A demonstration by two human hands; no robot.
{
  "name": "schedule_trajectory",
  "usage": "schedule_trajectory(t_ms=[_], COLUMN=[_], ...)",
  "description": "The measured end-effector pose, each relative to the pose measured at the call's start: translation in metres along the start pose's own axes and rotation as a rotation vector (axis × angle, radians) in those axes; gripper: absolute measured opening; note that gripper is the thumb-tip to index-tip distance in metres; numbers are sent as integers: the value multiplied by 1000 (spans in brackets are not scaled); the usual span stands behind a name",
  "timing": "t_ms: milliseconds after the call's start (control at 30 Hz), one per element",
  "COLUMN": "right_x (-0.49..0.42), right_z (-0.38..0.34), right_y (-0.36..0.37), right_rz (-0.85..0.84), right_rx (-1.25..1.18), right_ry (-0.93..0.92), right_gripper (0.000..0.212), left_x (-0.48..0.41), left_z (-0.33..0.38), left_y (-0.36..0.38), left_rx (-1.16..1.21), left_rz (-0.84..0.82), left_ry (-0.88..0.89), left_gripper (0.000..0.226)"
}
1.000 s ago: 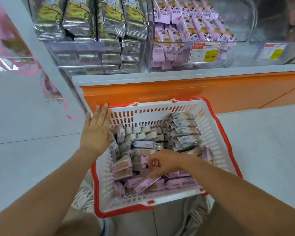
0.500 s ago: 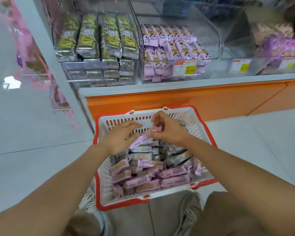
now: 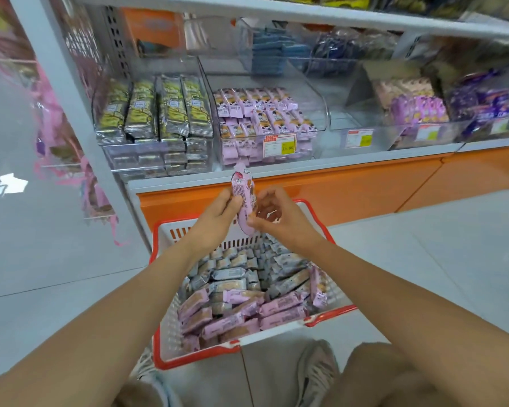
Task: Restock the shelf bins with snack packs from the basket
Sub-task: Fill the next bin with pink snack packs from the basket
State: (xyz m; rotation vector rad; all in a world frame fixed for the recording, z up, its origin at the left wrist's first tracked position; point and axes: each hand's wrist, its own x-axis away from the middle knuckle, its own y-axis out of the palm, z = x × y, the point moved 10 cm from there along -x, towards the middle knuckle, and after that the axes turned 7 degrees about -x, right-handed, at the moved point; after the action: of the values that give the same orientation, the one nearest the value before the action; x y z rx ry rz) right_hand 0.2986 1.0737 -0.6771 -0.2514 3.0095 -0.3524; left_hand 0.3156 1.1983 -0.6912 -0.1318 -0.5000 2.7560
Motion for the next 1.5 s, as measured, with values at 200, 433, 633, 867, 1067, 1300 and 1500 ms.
schedule_trajectory(t_ms=[200, 433, 633, 867, 1067, 1300, 1500], right_x=[-4, -67, -138, -179, -186, -178, -142], right_z=[-32, -84, -92, -78, -62, -64, -98], right_y=[-25, -71, -83, -65, -67, -63, -30], right_rz=[79, 292, 377, 347, 302, 288, 234], right_rx=[27, 147, 347, 577, 743, 692, 433], right_ry=[-92, -174, -132, -53, 135, 88, -233], right_gripper=[26, 17, 16, 20, 19, 23, 13], left_x=[-7, -20, -42, -44, -44, -44, -27], left_z=[29, 71, 54, 43, 39, 39, 40], left_y=[-15, -76, -82, -85, -84, -84, -80], left_rx=[-172, -866, -1120, -1206, -1213, -1197, -1200], left_rz=[106, 492, 441, 464, 462, 397, 387], left_ry=[93, 279, 221, 277, 269, 274, 295], left_gripper=[33, 55, 66, 70, 70, 69, 68])
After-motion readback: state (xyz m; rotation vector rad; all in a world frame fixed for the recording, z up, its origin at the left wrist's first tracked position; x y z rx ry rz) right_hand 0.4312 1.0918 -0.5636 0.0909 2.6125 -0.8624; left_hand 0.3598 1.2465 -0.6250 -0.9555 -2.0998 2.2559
